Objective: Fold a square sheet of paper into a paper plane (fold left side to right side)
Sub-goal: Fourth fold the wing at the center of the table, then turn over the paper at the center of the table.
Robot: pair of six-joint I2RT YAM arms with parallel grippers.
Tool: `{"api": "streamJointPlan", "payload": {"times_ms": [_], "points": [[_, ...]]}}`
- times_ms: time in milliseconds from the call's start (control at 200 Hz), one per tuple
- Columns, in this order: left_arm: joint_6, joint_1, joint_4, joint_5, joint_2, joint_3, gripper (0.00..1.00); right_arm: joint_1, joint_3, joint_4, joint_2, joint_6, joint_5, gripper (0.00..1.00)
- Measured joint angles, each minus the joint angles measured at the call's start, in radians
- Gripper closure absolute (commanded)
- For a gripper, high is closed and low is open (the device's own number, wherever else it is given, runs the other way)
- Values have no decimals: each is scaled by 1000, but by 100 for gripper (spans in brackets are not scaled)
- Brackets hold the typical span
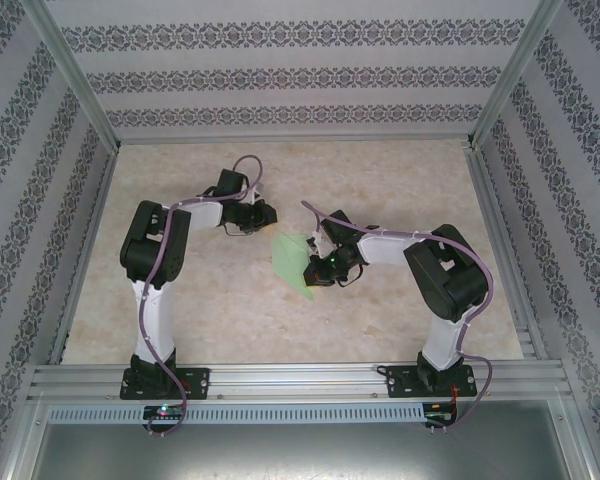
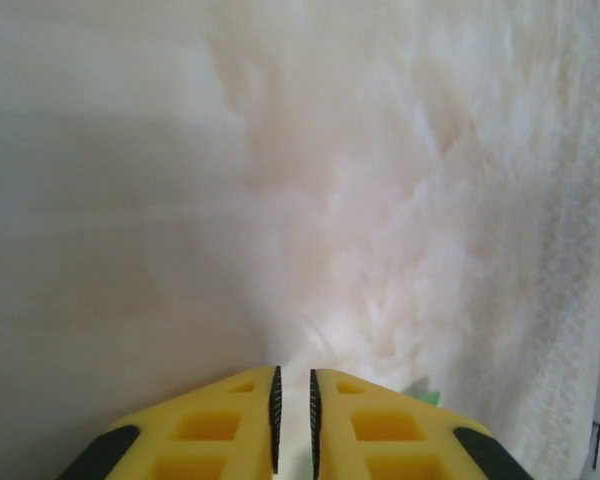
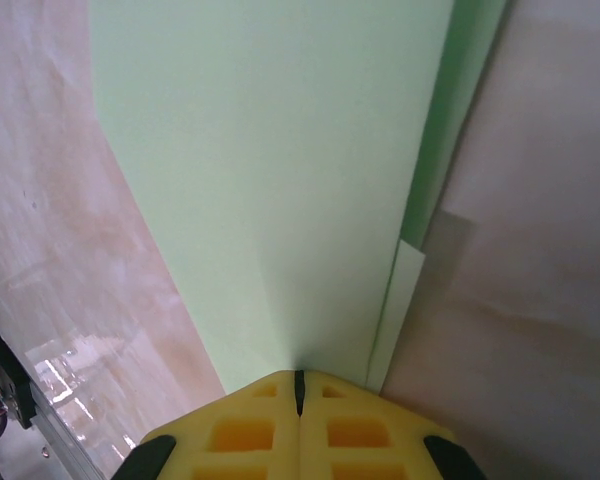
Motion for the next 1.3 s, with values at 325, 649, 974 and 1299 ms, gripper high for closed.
{"api": "streamJointPlan", "payload": {"times_ms": [325, 649, 974, 1299], "points": [[-13, 34, 21, -35, -258, -173, 54, -8, -82, 93, -95, 60, 23, 71], [-192, -76, 188, -36, -430, -496, 46, -142, -193, 296, -328, 98, 26, 48], [-269, -140, 280, -32, -313, -477, 48, -229, -353, 504, -406, 212, -2, 35], [-288, -173, 299, -26, -229, -391, 53, -303, -416, 545, -526, 251, -27, 32]]}}
